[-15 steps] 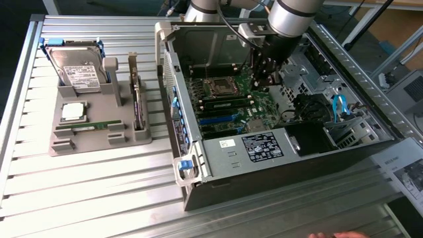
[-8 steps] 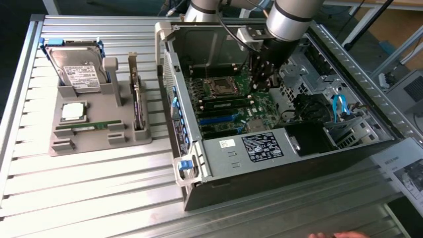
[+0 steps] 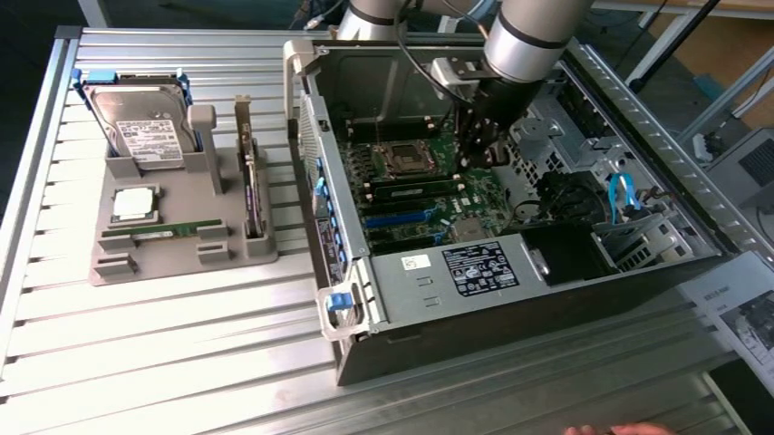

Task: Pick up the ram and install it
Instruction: 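Press down the ram until it locks into place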

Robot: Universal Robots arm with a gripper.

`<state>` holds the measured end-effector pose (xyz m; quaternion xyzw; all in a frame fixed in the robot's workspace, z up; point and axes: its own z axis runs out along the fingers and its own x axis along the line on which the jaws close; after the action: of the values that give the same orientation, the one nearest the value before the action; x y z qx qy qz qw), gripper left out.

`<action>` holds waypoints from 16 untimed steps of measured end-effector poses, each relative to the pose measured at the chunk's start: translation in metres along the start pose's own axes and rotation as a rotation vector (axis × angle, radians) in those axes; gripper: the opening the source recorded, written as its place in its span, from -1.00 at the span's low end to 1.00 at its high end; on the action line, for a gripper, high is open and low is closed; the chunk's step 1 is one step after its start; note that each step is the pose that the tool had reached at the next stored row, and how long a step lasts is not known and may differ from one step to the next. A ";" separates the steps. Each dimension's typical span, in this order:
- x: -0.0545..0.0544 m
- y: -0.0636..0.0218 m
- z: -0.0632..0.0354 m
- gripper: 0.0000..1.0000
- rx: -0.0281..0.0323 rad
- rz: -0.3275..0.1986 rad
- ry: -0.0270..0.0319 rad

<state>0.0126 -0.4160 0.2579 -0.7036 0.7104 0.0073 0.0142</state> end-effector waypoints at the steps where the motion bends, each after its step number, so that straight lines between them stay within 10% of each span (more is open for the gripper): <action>1: 0.000 0.0000 0.0011 -0.80 0.0000 0.000 0.0000; 16: 0.000 0.0001 0.0136 -0.80 0.0000 0.000 0.0001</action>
<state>0.0126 -0.4160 0.2443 -0.7036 0.7104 0.0072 0.0141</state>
